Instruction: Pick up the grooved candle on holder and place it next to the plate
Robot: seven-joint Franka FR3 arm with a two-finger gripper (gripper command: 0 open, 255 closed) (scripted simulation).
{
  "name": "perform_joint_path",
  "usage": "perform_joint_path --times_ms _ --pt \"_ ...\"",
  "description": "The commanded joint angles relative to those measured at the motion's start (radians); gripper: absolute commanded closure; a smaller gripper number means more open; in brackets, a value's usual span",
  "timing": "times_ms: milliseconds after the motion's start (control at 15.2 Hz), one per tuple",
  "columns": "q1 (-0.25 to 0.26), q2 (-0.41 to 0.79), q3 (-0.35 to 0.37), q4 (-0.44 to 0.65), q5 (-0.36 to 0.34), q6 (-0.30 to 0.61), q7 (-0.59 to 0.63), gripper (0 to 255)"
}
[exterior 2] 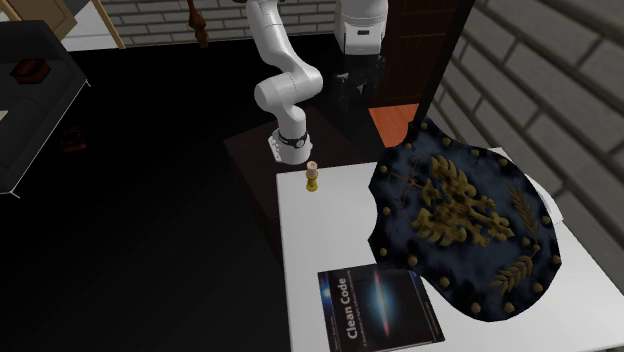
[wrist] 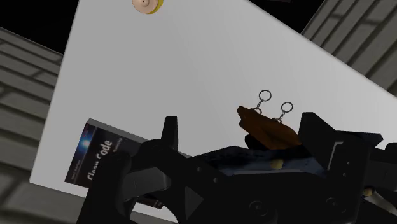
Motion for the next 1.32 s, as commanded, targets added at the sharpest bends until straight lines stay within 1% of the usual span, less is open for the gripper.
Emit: perform_joint_path --times_ms 0,396,726,990,1254 --pt "0.0 0.0 0.0 0.0 0.0 0.0 0.0 0" --pt "-0.014 -0.081 -0.041 -0.222 -0.044 0.11 -0.072 0" --pt "-0.035 -0.129 -0.084 -0.39 -0.093 0.205 -0.132 0" --pt "-0.064 -0.15 -0.123 -0.512 -0.142 0.289 -0.183 0" --pt "-0.104 -0.149 -0.168 -0.62 -0.2 0.382 -0.235 0"
